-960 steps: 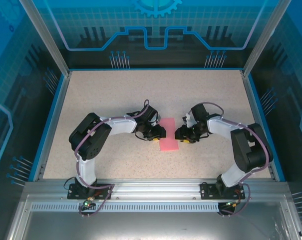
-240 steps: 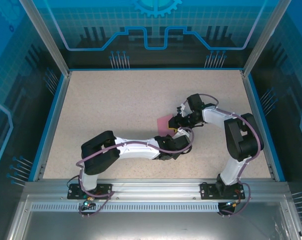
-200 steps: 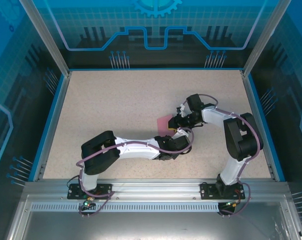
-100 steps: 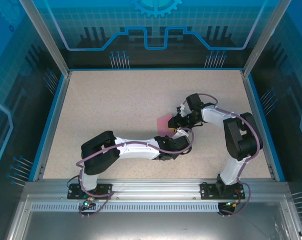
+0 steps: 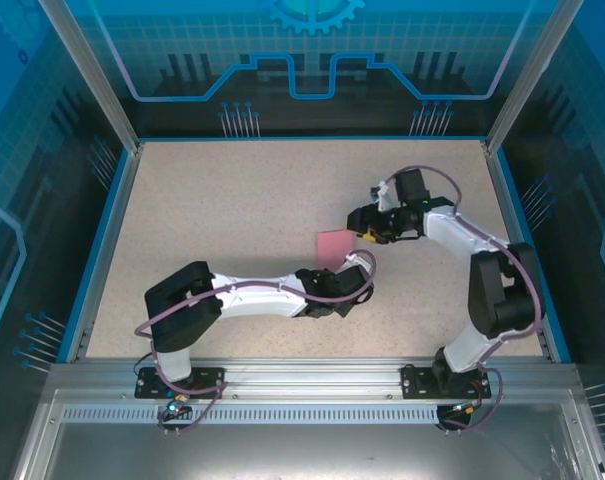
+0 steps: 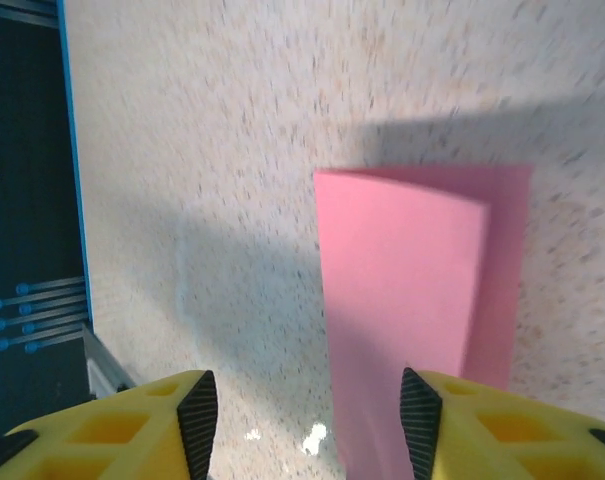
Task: Fold a paper plane with a square sheet of paper (fold left side to right side)
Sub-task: Fold the triangle a second time at the center of the table.
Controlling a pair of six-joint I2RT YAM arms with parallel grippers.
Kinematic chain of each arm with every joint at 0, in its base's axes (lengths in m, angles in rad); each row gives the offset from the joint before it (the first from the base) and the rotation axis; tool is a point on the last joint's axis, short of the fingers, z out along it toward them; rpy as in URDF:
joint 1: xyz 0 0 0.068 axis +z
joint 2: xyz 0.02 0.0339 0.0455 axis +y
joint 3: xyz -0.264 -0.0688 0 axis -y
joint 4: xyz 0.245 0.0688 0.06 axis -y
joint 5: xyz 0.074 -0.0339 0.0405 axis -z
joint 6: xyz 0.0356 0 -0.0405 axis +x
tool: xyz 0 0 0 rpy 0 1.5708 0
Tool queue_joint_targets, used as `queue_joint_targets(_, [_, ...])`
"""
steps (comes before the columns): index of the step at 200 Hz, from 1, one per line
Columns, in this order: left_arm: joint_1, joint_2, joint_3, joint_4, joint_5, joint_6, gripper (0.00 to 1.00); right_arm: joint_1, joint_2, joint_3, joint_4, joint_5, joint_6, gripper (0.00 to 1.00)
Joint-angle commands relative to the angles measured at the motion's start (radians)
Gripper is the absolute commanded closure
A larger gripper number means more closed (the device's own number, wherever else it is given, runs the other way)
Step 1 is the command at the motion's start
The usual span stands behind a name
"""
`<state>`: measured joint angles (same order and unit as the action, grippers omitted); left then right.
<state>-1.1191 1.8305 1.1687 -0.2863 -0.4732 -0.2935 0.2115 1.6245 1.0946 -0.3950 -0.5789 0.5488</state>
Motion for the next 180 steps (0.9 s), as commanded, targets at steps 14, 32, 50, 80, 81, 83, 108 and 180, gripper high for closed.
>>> queue_joint_targets(14, [0.044, -0.062, -0.048, 0.051, 0.1, -0.056, 1.0, -0.056, -0.158, -0.061, 0.022, 0.073, -0.047, 0.44])
queue_joint_targets(32, [0.07, -0.078, -0.075, 0.081, 0.149, -0.074, 1.0, -0.067, -0.225, -0.125, 0.035, 0.086, -0.057, 0.45])
queue_joint_targets(50, [0.089, -0.093, -0.093, 0.098, 0.184, -0.089, 1.0, -0.072, -0.294, -0.188, 0.034, 0.103, -0.07, 0.46])
queue_joint_targets(80, [0.119, -0.112, -0.116, 0.126, 0.242, -0.105, 1.0, -0.069, -0.39, -0.31, 0.041, 0.094, -0.074, 0.51])
queue_joint_targets(81, [0.121, -0.112, -0.117, 0.127, 0.243, -0.106, 1.0, -0.069, -0.393, -0.312, 0.042, 0.092, -0.074, 0.52])
queue_joint_targets(83, [0.122, -0.113, -0.118, 0.128, 0.246, -0.106, 1.0, -0.068, -0.398, -0.318, 0.042, 0.091, -0.074, 0.53])
queue_joint_targets(108, [0.146, -0.12, -0.133, 0.143, 0.282, -0.117, 1.0, -0.064, -0.449, -0.407, 0.042, 0.075, -0.076, 0.65])
queue_joint_targets(180, [0.19, -0.125, -0.149, 0.157, 0.359, -0.13, 1.0, 0.055, -0.439, -0.548, 0.146, 0.095, -0.007, 1.0])
